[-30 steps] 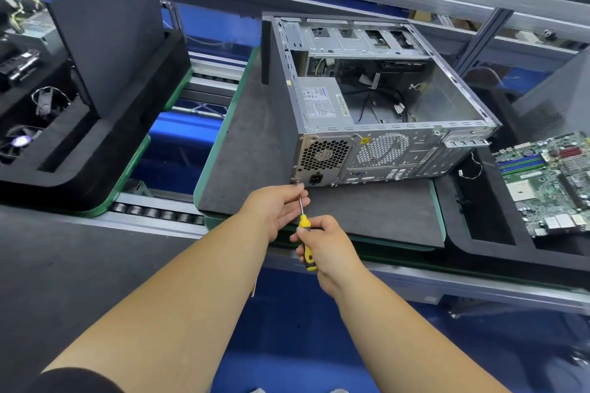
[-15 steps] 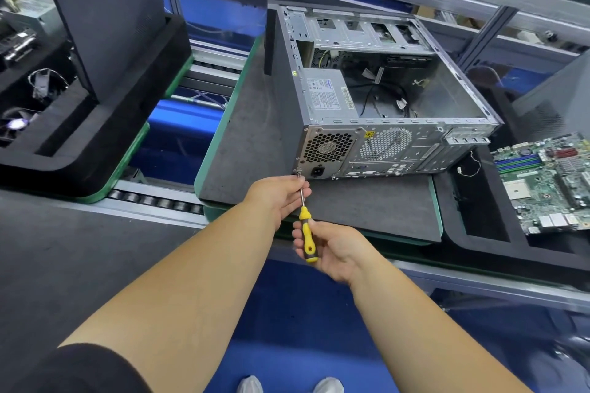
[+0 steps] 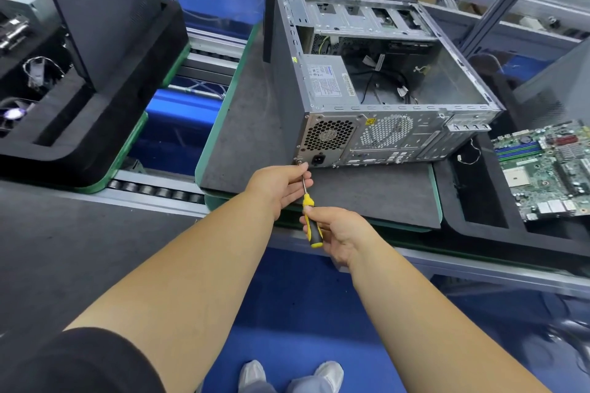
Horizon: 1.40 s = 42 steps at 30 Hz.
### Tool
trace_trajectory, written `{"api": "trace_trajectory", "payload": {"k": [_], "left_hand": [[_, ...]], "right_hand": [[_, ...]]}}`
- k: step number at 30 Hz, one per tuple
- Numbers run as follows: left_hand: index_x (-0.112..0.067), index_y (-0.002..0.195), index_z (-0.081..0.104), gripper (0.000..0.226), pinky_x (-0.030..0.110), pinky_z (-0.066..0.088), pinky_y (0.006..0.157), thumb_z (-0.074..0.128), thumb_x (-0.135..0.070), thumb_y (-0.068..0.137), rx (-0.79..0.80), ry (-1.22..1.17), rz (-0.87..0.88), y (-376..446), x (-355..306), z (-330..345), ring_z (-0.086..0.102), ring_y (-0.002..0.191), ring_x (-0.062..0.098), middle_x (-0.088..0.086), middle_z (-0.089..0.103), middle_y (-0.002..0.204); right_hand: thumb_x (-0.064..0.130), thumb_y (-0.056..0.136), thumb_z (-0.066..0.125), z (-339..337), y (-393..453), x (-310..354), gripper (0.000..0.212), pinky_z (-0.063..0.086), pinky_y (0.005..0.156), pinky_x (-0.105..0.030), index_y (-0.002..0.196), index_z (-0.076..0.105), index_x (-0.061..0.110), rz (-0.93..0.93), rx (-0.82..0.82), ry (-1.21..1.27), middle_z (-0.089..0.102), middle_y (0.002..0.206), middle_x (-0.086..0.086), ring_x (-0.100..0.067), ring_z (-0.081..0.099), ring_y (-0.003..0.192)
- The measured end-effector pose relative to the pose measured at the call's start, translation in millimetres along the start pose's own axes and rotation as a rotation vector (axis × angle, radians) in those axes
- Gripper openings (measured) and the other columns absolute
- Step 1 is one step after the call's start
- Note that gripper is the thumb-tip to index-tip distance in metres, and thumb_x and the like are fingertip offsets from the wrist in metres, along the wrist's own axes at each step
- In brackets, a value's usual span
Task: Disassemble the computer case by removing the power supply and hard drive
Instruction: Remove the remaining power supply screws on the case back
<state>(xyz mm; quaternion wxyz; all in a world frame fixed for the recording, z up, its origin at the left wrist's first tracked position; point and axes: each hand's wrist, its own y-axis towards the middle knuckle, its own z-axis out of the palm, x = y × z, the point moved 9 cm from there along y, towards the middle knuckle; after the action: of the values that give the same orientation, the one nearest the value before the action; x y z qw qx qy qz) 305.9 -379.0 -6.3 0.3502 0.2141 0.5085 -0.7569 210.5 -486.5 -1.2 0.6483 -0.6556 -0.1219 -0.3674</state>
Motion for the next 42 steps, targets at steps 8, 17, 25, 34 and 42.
{"api": "trace_trajectory", "payload": {"k": [8, 17, 25, 34, 42], "left_hand": [[-0.005, 0.095, 0.065, 0.006, 0.02, 0.056, 0.053, 0.068, -0.006, 0.09, -0.029, -0.014, -0.006, 2, 0, 0, 0.074, 0.069, 0.012, 0.003, 0.076, 0.072], [-0.006, 0.098, 0.066, 0.008, 0.02, 0.057, 0.056, 0.068, -0.008, 0.091, -0.022, -0.011, -0.022, 3, 0, 0, 0.074, 0.072, 0.012, 0.003, 0.076, 0.076], [-0.006, 0.101, 0.067, 0.014, 0.022, 0.058, 0.061, 0.071, -0.011, 0.088, 0.021, 0.012, -0.015, 2, -1, -1, 0.075, 0.083, 0.015, 0.006, 0.077, 0.086], [-0.008, 0.094, 0.067, 0.012, 0.021, 0.056, 0.055, 0.074, -0.012, 0.086, -0.003, 0.038, -0.032, 2, 0, -2, 0.075, 0.076, 0.014, 0.005, 0.077, 0.08], [-0.007, 0.099, 0.068, 0.018, 0.023, 0.057, 0.056, 0.076, -0.014, 0.084, -0.012, 0.047, -0.043, 0, 2, -3, 0.075, 0.078, 0.016, 0.007, 0.077, 0.083]], "right_hand": [[0.02, 0.098, 0.06, 7, -4, 0, 0.023, 0.056, 0.065, -0.028, 0.106, 0.07, 0.001, 0.004, 0.107, -0.028, 0.075, 0.08, -0.008, -0.017, 0.066, 0.072], [0.014, 0.101, 0.052, 3, -6, 3, 0.023, 0.057, 0.063, -0.03, 0.106, 0.07, 0.001, 0.006, 0.113, -0.067, 0.076, 0.09, -0.011, -0.02, 0.067, 0.076], [0.016, 0.101, 0.055, 2, -1, -1, 0.02, 0.056, 0.072, -0.032, 0.097, 0.072, 0.006, -0.02, 0.037, -0.01, 0.077, 0.089, -0.009, -0.019, 0.069, 0.08], [0.019, 0.097, 0.061, -1, 3, -3, 0.018, 0.057, 0.062, -0.028, 0.106, 0.07, 0.006, -0.017, 0.01, -0.036, 0.078, 0.088, -0.007, -0.015, 0.074, 0.082], [0.017, 0.079, 0.082, -11, 3, 2, 0.016, 0.053, 0.051, -0.023, 0.089, 0.074, 0.006, -0.053, -0.038, -0.07, 0.077, 0.078, -0.008, -0.011, 0.07, 0.058]]}}
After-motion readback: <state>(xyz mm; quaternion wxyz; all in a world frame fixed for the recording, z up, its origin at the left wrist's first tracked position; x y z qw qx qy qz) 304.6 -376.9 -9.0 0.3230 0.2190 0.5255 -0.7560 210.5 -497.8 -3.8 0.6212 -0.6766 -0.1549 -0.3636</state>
